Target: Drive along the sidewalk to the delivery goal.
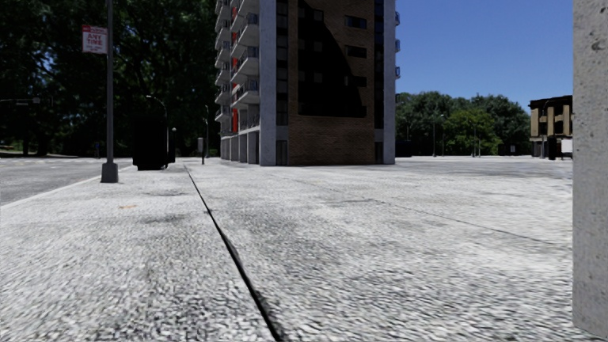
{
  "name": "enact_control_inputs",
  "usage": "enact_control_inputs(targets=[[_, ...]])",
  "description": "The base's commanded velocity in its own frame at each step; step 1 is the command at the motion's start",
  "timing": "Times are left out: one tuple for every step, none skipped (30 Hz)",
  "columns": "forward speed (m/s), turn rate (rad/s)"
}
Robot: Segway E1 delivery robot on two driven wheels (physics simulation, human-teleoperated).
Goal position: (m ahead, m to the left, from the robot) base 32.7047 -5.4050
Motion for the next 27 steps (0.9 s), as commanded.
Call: enact_control_inputs(targets=[[2.0, -0.48], [2.0, -0.48], [2.0, -0.48], [2.0, -0.48], [2.0, -0.48], [2.0, -0.48], [2.0, -0.48], [2.0, -0.48], [2.0, -0.48], [2.0, -0.48], [2.0, -0.48], [2.0, -0.48], [2.0, -0.48], [2.0, -0.48], [2.0, -0.48], [2.0, -0.48], [2.0, -0.48], [2.0, -0.48], [2.0, -0.48], [2.0, -0.48], [2.0, -0.48], [2.0, -0.48], [2.0, -0.48], [2.0, -0.48], [2.0, -0.48], [2.0, -0.48], [2.0, -0.48]])
